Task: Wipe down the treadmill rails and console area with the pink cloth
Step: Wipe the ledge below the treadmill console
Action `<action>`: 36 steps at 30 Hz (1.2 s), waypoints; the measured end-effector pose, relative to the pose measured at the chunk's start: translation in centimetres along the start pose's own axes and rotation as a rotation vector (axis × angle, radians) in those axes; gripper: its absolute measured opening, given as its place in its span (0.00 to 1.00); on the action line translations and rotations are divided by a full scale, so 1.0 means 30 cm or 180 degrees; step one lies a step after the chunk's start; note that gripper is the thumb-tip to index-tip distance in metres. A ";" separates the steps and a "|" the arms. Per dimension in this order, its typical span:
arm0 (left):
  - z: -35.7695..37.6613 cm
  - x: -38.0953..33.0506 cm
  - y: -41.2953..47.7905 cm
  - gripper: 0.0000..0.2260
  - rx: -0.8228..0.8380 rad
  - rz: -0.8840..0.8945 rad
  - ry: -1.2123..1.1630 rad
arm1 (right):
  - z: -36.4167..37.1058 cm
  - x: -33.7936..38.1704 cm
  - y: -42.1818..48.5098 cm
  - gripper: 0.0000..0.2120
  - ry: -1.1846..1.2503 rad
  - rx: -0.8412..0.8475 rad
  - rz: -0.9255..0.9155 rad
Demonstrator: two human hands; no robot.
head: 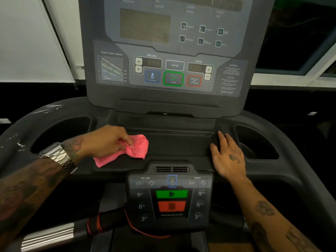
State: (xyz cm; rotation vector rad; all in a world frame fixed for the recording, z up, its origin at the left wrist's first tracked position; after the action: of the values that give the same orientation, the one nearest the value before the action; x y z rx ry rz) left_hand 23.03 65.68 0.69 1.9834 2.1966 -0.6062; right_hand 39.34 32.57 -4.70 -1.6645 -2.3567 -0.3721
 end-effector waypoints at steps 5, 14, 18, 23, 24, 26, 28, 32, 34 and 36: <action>-0.002 -0.076 0.107 0.11 0.0004 0.0149 0.0151 | -0.002 0.000 -0.001 0.29 0.0090 -0.0093 0.0001; 0.080 -0.372 0.370 0.12 -0.0381 0.0440 0.0287 | 0.000 0.008 -0.007 0.29 0.0159 -0.0253 0.0011; 0.152 -0.537 0.443 0.14 -0.0556 0.0719 0.0383 | -0.009 0.004 -0.008 0.27 0.0293 -0.0310 0.0042; 0.203 -0.624 0.444 0.11 -0.0635 0.0891 0.0164 | -0.011 -0.011 -0.008 0.26 0.0360 -0.0282 -0.0018; 0.203 -0.605 0.440 0.11 -0.0586 0.0878 0.0085 | -0.010 -0.012 -0.007 0.26 0.0334 -0.0284 -0.0010; 0.198 -0.555 0.422 0.13 -0.0436 0.0819 -0.0074 | -0.006 -0.013 -0.006 0.26 0.0282 -0.0267 -0.0002; 0.186 -0.502 0.389 0.13 -0.0365 0.0729 -0.0167 | -0.006 -0.015 -0.002 0.26 0.0263 -0.0223 0.0013; 0.145 -0.352 0.278 0.11 -0.0434 0.0546 -0.0274 | 0.001 -0.022 0.002 0.26 0.0189 -0.0190 -0.0003; 0.111 -0.255 0.215 0.10 -0.0445 0.0410 -0.0258 | 0.003 -0.032 0.002 0.26 0.0164 -0.0166 -0.0028; 0.074 -0.163 0.147 0.10 -0.0461 0.0220 -0.0218 | 0.007 -0.035 0.003 0.27 0.0151 -0.0159 -0.0065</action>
State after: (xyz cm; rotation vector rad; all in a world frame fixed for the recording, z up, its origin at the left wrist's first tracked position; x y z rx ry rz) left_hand 27.62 60.59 -0.55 1.9270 2.0605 -0.4840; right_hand 39.75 31.75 -5.24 -1.6357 -2.3502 -0.4729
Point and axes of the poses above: each hand's wrist, its own y-axis towards the middle knuckle, its own z-axis out of the palm, x = y × z, the point moved 1 cm from there along y, towards the middle knuckle, and after that the axes turned 4 degrees about -z, right-handed, at the moved point
